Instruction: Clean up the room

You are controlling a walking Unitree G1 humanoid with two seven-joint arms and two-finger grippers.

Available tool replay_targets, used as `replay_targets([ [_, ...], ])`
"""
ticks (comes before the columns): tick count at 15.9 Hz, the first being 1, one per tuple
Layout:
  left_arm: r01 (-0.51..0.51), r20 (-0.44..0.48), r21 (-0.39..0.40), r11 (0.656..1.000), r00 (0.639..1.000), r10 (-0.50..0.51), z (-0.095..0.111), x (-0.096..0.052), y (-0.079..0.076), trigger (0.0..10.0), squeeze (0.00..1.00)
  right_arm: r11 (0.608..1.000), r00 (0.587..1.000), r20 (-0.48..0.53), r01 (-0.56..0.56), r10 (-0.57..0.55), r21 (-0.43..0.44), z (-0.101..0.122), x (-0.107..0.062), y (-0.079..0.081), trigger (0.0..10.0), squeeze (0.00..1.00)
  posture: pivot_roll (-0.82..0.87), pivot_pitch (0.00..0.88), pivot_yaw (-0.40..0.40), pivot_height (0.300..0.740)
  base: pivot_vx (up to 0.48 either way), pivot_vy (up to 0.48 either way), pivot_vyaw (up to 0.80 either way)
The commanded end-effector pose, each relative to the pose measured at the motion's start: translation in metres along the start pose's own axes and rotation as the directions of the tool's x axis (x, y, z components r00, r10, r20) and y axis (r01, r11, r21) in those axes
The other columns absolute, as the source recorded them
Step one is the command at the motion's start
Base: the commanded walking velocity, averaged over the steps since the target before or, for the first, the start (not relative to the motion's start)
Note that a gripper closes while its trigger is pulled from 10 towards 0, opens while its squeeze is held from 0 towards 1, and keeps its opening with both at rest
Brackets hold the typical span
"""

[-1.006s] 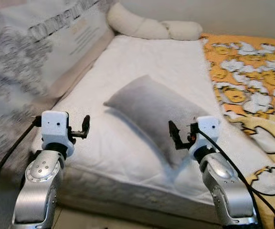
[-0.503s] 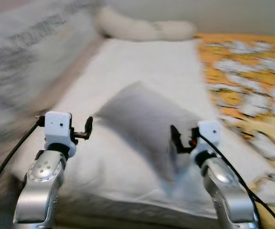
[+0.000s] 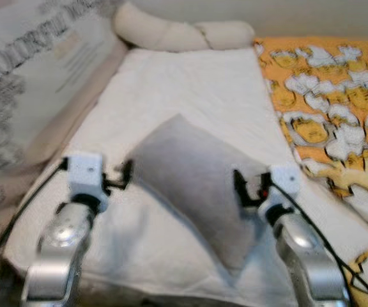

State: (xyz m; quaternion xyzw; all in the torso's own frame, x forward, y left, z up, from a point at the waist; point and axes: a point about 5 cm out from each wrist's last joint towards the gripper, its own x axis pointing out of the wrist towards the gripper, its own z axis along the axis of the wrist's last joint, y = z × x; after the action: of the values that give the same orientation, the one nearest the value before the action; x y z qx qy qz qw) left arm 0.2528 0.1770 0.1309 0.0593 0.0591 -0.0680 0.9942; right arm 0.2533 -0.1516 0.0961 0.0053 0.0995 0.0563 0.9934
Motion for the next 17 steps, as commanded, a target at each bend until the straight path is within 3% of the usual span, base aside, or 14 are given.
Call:
replay_targets([
  [1,-0.001,0.001,0.012,1.0,1.0,0.001,0.001,-0.002,0.003,10.0,0.0,1.0,1.0,0.012,0.005,-0.005,-0.005,0.002,0.0,0.0,10.0,0.0,0.04,0.0,0.04,0.74,0.0,0.0,0.0],
  [11,0.022,-0.029,-0.008,1.0,0.999,-0.022,-0.002,0.004,0.0,10.0,0.0,0.999,1.0,0.0,0.027,-0.027,-0.018,0.002,-0.002,-0.005,10.0,0.0,0.03,0.0,0.051,0.74,0.0,0.0,0.0],
  [13,0.041,-0.052,-0.007,0.999,0.998,-0.041,-0.003,0.014,-0.003,10.0,0.0,0.996,0.996,-0.02,0.085,-0.085,-0.029,0.001,0.001,-0.017,10.0,0.0,0.02,0.0,0.058,0.74,0.0,0.0,0.0],
  [14,0.083,-0.125,-0.008,0.997,0.989,-0.083,-0.008,0.032,-0.008,10.0,0.0,0.984,0.987,-0.021,0.154,-0.156,-0.085,0.006,0.011,-0.041,10.0,0.0,0.01,0.0,0.069,0.74,0.0,0.0,0.0],
  [15,0.104,-0.154,-0.019,0.994,0.982,-0.106,-0.01,0.037,-0.01,10.0,0.0,0.979,0.984,-0.017,0.174,-0.177,-0.103,0.009,0.015,-0.048,10.0,0.0,0.0,0.0,0.074,0.74,0.0,0.0,0.0],
  [17,0.234,-0.282,0.011,0.972,0.934,-0.221,-0.022,0.047,-0.02,10.0,0.0,0.965,0.976,0.007,0.217,-0.219,-0.147,0.026,0.042,-0.077,10.0,0.0,-0.03,0.0,0.094,0.74,0.0,0.0,0.0],
])
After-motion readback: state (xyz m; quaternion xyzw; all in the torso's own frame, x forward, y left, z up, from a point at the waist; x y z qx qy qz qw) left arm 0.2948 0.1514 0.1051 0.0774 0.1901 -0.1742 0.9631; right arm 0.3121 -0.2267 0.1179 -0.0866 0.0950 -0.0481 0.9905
